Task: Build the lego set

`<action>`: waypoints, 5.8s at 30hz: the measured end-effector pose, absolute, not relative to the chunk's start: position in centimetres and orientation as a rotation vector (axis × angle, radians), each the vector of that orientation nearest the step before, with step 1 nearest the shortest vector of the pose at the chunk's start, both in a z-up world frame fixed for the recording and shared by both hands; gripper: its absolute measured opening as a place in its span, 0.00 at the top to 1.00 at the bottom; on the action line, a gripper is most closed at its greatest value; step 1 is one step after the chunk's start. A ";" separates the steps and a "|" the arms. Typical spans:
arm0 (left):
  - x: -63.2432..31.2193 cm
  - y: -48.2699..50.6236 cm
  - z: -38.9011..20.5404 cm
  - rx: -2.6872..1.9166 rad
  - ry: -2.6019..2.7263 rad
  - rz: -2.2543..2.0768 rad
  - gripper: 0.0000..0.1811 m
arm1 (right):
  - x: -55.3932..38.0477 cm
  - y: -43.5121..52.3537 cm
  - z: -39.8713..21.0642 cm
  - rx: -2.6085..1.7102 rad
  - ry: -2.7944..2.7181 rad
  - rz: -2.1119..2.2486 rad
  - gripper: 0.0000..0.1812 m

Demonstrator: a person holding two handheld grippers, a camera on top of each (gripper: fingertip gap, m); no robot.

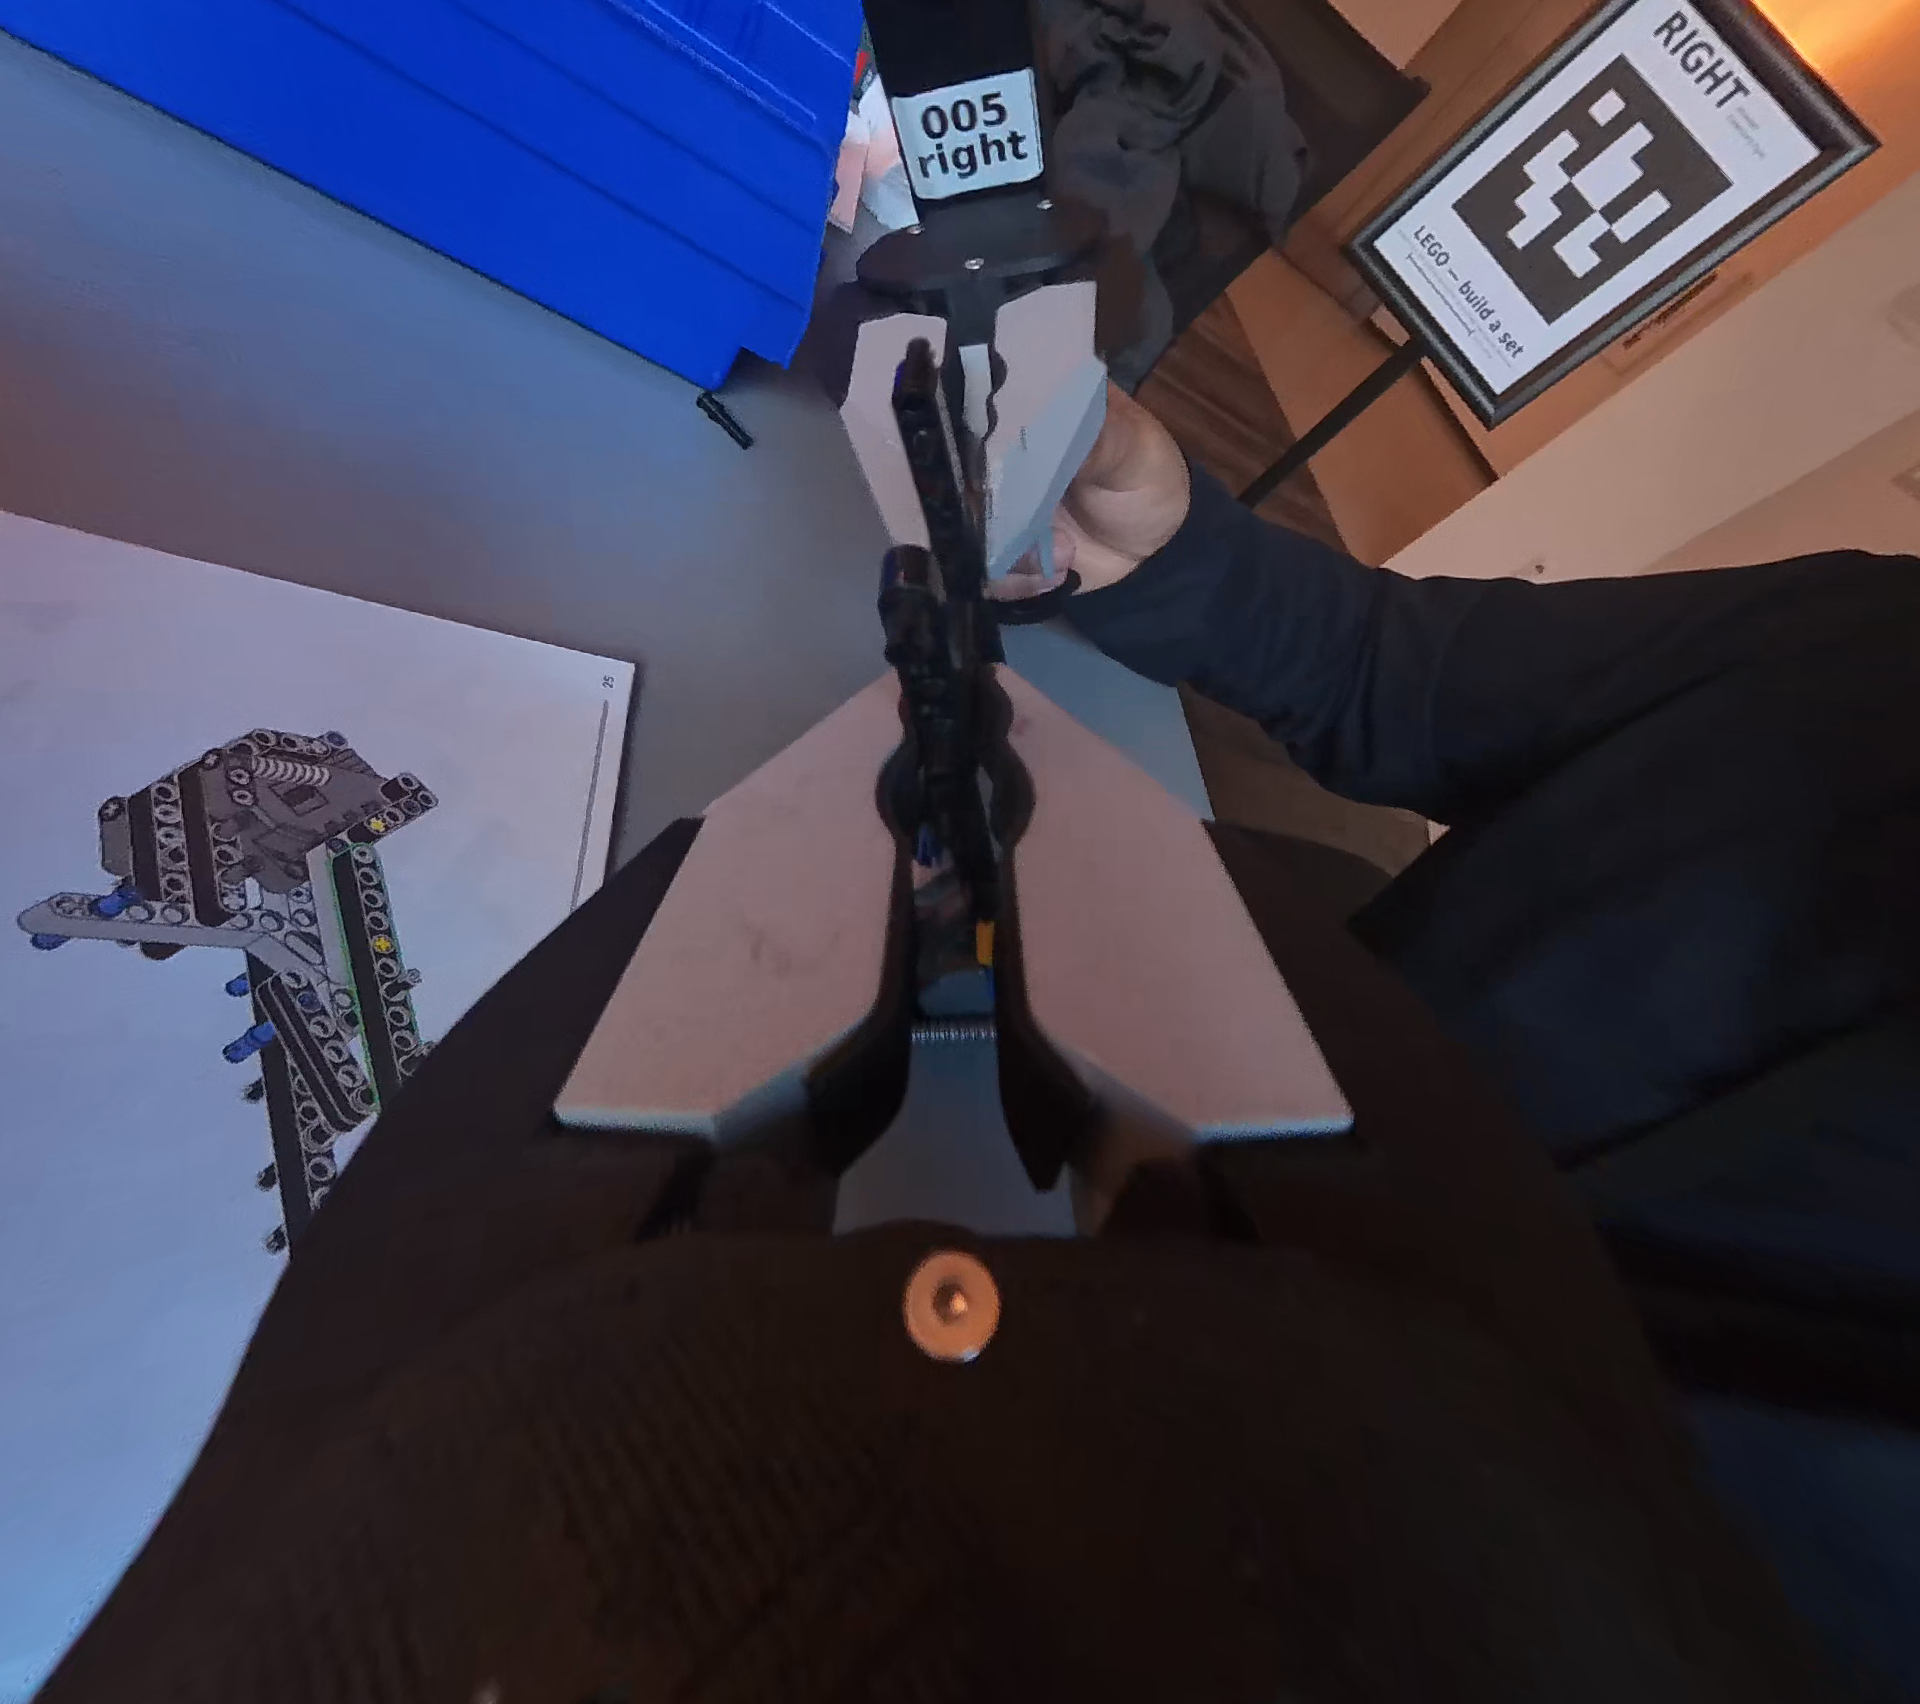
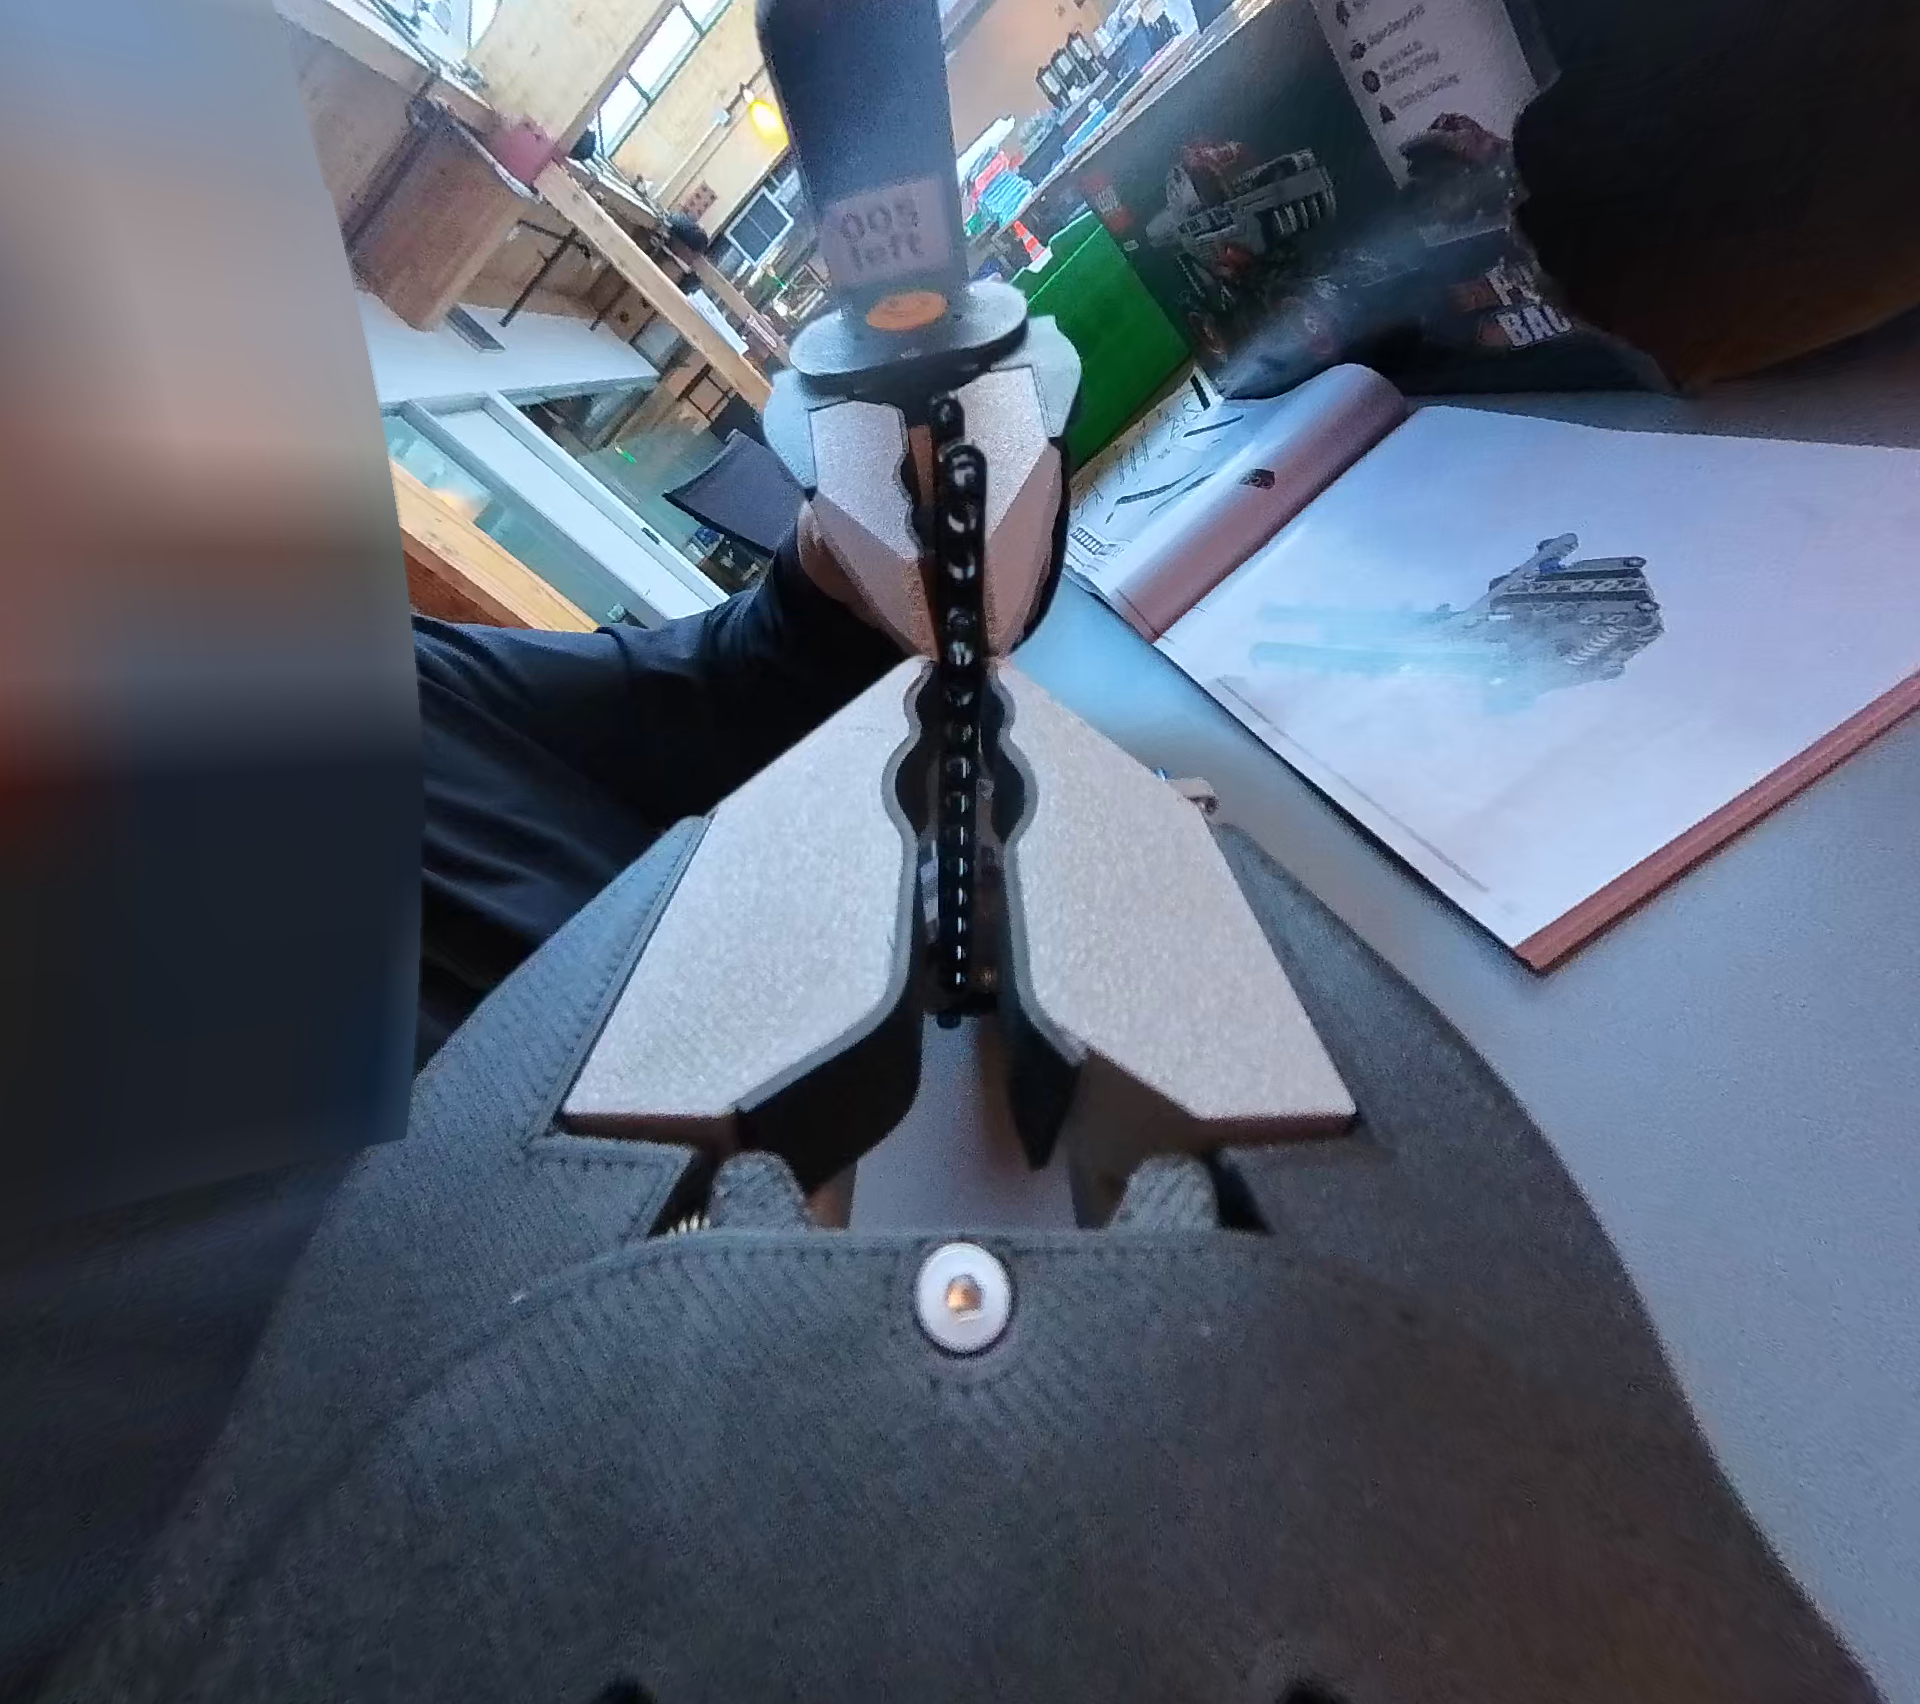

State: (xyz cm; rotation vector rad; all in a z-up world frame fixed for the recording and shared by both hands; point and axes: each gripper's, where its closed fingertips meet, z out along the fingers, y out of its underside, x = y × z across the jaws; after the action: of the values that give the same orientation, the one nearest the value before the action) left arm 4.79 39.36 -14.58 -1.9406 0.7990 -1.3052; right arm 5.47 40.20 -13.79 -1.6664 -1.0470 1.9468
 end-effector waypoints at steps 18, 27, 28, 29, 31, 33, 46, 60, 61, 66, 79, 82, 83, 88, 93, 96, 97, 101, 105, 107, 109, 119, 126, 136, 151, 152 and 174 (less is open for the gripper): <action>4.7 39.8 -14.8 -1.921 0.732 -1.305 0.96 | 5.0 40.6 -14.1 -1.667 -1.020 1.930 0.98; 4.8 39.8 -14.8 -1.915 0.736 -1.306 0.96 | 4.9 40.5 -14.1 -1.646 -1.003 1.966 0.98; 4.8 39.7 -14.8 -1.915 0.736 -1.313 0.96 | 4.9 40.5 -14.1 -1.639 -1.002 1.979 0.97; 4.8 39.7 -14.8 -1.917 0.737 -1.316 0.96 | 4.9 40.4 -14.1 -1.639 -1.015 1.979 0.97; 4.8 39.6 -14.8 -1.923 0.744 -1.316 0.96 | 4.9 40.4 -14.2 -1.633 -1.063 1.926 0.98; 4.8 39.7 -14.8 -1.923 0.743 -1.301 0.97 | 4.9 40.5 -14.2 -1.621 -1.107 1.828 0.97; 4.9 39.6 -14.7 -1.907 0.745 -1.305 0.97 | 4.9 40.2 -14.0 -1.618 -1.040 2.033 0.97; 4.6 39.9 -14.9 -1.902 0.715 -1.310 0.96 | 4.4 40.5 -14.0 -1.591 -0.987 1.966 0.98; 4.7 39.8 -14.8 -1.897 0.722 -1.312 0.96 | 4.4 40.6 -14.0 -1.595 -0.984 1.983 0.98; 4.9 39.6 -14.8 -1.889 0.752 -1.307 0.96 | 4.8 40.3 -14.0 -1.613 -1.032 2.006 0.98; 4.6 39.0 -15.7 -1.976 0.823 -1.280 0.78 | 5.3 38.6 -15.9 -1.687 -1.267 1.917 0.94; 4.6 38.2 -16.3 -2.009 0.871 -1.296 0.80 | 5.3 38.0 -16.3 -1.694 -1.318 1.894 0.98; 4.8 37.9 -16.3 -2.000 0.889 -1.312 0.84 | 5.3 38.0 -16.3 -1.692 -1.320 1.885 0.98; 5.5 37.5 -16.8 -2.009 0.918 -1.301 0.92 | 5.4 37.5 -16.1 -1.674 -1.361 1.880 0.97; 5.6 38.0 -16.5 -1.972 0.859 -1.279 0.92 | 5.5 37.7 -16.1 -1.673 -1.353 1.855 0.98; 5.4 38.4 -16.4 -1.952 0.806 -1.274 0.92 | 5.4 38.0 -16.2 -1.678 -1.331 1.847 0.98; 5.4 38.5 -16.4 -1.944 0.781 -1.278 0.92 | 5.4 38.1 -16.3 -1.681 -1.326 1.842 0.98; 5.3 38.8 -16.4 -1.920 0.748 -1.258 0.92 | 5.3 38.2 -16.5 -1.694 -1.327 1.814 0.98; 5.2 39.1 -16.4 -1.897 0.733 -1.225 0.92 | 5.3 38.5 -16.3 -1.701 -1.303 1.805 0.98; 4.9 39.5 -16.3 -1.885 0.727 -1.155 0.92 | 5.0 38.8 -16.4 -1.716 -1.253 1.814 0.97; 4.6 39.9 -16.0 -1.859 0.697 -1.087 0.92 | 4.8 39.1 -16.3 -1.714 -1.207 1.807 0.98; 4.1 40.4 -16.1 -1.818 0.610 -1.116 0.92 | 4.3 39.5 -16.2 -1.699 -1.124 1.882 0.98; 4.0 40.3 -16.0 -1.792 0.528 -1.300 0.92 | 4.1 39.7 -16.3 -1.688 -1.114 1.924 0.98; 3.8 40.3 -15.8 -1.762 0.502 -1.284 0.92 | 3.9 39.6 -16.3 -1.700 -1.100 1.946 0.98; 4.1 39.9 -16.4 -1.847 0.658 -1.142 0.92 | 3.7 39.0 -16.2 -1.691 -1.126 1.952 0.97; 4.1 39.9 -16.3 -1.835 0.636 -1.154 0.92 | 3.7 39.0 -16.2 -1.689 -1.130 1.951 0.97; 2.6 41.0 -15.6 -1.730 0.407 -1.248 0.93 | 1.8 38.9 -17.1 -1.766 -1.076 1.917 0.97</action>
State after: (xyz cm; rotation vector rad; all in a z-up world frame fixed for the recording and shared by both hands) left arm 2.57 41.00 -15.55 -1.7300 0.4074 -1.2484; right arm 1.83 38.92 -17.05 -1.7660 -1.0760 1.9168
